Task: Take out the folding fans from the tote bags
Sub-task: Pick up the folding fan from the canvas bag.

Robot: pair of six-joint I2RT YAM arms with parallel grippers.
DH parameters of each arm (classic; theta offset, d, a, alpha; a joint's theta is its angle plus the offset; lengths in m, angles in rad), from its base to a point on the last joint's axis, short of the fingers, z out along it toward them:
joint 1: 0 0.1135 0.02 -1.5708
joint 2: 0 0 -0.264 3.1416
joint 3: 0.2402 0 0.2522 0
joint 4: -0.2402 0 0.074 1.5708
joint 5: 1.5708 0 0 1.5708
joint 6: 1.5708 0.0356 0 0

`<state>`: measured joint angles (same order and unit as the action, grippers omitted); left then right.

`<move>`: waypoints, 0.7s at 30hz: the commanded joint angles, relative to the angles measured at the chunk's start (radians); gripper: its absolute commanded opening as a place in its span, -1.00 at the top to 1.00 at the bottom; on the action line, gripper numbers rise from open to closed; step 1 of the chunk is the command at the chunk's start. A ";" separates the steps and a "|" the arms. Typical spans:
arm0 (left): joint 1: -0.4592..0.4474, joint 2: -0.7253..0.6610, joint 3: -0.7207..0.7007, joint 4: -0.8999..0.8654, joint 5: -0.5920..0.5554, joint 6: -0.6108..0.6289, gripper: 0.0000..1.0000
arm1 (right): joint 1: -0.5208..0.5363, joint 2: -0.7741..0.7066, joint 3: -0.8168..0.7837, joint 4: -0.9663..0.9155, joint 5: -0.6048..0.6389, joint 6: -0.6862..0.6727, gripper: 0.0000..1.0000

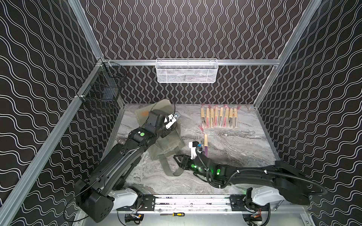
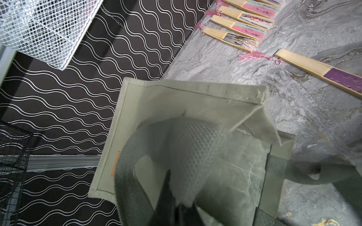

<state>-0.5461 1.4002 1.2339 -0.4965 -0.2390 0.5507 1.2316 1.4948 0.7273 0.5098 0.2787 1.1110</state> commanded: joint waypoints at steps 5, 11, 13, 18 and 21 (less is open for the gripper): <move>-0.007 -0.004 -0.008 0.041 0.019 0.001 1.00 | 0.005 0.212 0.134 0.138 0.183 0.105 -0.02; -0.010 -0.017 -0.016 0.044 0.021 0.008 1.00 | -0.013 0.371 0.279 0.121 0.253 0.027 -0.01; -0.009 -0.015 -0.016 0.046 0.021 0.009 1.00 | -0.025 0.410 0.316 0.130 0.246 0.006 0.00; -0.011 -0.018 -0.017 0.045 0.020 0.011 1.00 | -0.048 0.514 0.384 0.126 0.231 -0.156 0.03; -0.010 -0.022 -0.017 0.041 0.028 0.013 1.00 | -0.068 0.554 0.405 0.136 0.190 -0.248 0.07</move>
<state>-0.5564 1.3846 1.2171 -0.4953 -0.2283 0.5568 1.1736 2.0270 1.1141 0.6197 0.4839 0.9840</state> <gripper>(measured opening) 0.055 0.463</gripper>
